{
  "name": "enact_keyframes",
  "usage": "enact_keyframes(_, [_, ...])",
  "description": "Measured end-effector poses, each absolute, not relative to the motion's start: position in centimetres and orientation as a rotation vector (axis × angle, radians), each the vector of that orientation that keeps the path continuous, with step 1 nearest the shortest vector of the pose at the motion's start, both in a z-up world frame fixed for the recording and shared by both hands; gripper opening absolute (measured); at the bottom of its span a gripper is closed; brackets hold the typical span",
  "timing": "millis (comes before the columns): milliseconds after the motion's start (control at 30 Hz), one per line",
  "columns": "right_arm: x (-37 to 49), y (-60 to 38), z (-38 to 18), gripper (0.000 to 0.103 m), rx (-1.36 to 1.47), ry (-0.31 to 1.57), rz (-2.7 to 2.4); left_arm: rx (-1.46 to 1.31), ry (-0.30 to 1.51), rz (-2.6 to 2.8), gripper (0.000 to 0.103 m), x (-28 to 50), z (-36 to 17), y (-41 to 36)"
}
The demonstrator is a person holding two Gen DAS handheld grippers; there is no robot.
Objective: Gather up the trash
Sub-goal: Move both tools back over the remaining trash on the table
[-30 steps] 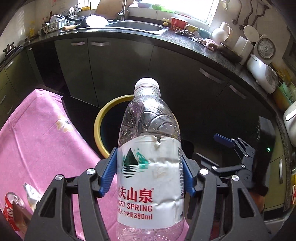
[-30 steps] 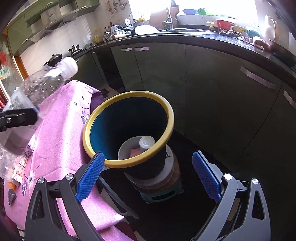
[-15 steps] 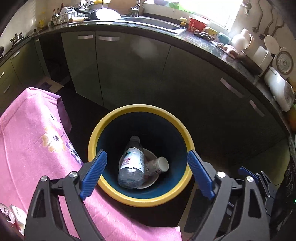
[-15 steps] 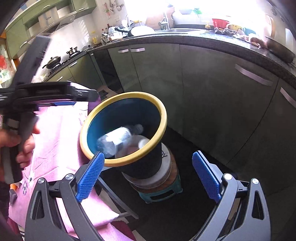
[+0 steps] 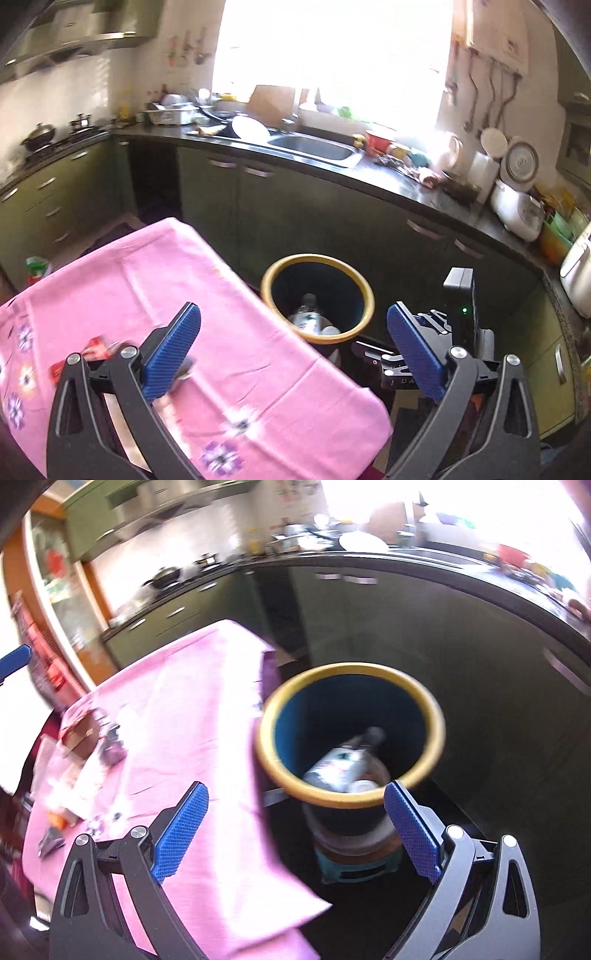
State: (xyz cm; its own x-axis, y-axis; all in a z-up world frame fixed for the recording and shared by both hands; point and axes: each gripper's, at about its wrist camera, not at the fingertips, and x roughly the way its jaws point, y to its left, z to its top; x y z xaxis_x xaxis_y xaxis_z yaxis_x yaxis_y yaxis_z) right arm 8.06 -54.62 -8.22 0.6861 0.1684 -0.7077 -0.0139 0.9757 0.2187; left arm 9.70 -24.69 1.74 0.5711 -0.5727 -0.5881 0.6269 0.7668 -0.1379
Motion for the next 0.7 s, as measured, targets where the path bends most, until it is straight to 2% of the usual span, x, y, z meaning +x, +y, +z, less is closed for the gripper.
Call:
enact_keyframes(367, [8.3, -39.4, -5.6, 0.095, 0.156, 0.757, 0.458, -0.094, 0.611, -0.407, 0.096, 7.0, 2.3, -7.4])
enact_keyframes(700, [7.3, -29.9, -5.5, 0.096, 0.155, 0.677, 0.485, -0.151, 0.62, -0.356, 0.096, 7.0, 0.9, -3.1])
